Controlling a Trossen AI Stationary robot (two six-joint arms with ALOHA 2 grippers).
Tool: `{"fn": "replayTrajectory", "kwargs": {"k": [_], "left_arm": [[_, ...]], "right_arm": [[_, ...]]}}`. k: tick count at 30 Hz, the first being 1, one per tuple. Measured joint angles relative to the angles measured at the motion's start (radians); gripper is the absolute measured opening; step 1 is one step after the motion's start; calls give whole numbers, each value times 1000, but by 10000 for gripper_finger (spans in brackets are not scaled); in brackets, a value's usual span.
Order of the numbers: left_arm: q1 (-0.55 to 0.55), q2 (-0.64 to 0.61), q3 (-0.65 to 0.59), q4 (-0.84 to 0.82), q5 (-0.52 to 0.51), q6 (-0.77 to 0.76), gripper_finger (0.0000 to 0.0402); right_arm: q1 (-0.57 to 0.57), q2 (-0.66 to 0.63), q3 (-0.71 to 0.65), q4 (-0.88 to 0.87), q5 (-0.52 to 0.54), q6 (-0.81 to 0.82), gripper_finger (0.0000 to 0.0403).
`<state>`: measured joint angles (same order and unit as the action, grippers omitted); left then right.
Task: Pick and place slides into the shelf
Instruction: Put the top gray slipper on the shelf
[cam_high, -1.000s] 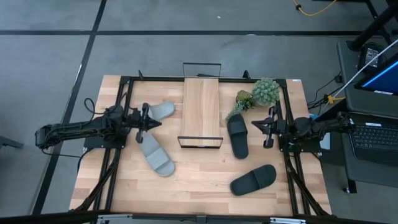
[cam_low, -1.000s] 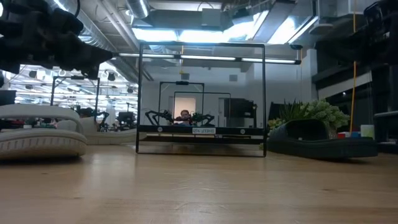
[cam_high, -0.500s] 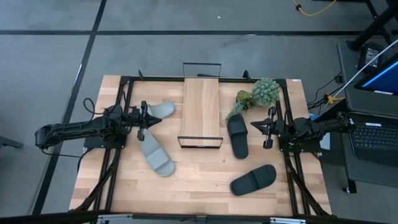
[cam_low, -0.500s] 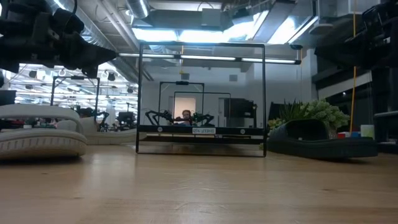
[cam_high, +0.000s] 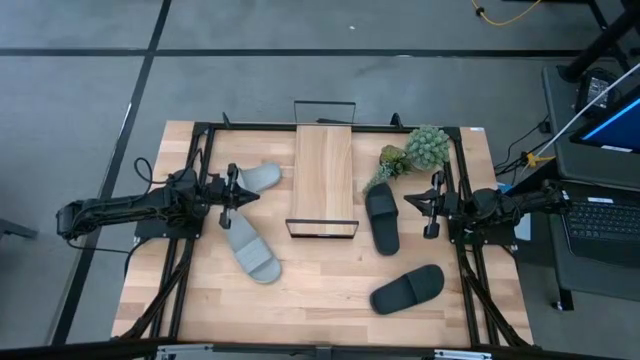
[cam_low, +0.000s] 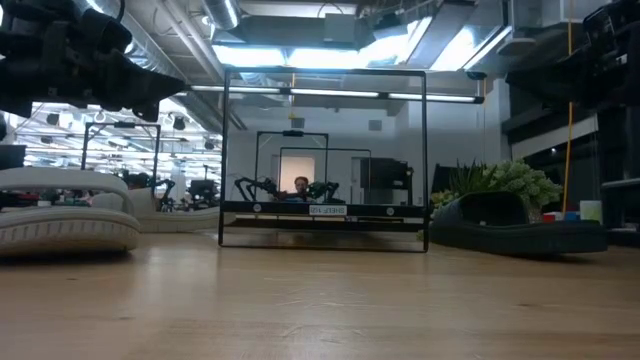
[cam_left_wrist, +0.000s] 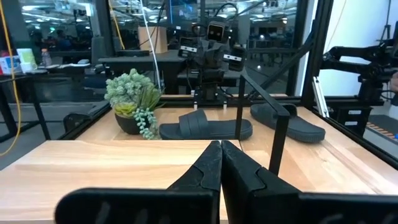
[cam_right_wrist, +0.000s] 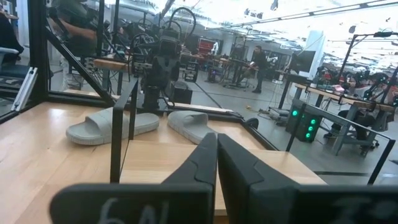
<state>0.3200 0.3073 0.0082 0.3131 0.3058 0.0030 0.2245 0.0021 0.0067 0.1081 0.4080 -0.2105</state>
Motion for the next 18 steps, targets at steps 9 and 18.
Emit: {"fn": "replayTrajectory", "kwargs": {"k": [9, 18], "left_arm": [[0, 0, 0, -45, 2, 0, 0], [0, 0, 0, -73, 1, 1, 0]], "right_arm": [[0, 0, 0, -18, 0, 54, 16], [0, 0, 0, 0, 16, 56, 16]]}}
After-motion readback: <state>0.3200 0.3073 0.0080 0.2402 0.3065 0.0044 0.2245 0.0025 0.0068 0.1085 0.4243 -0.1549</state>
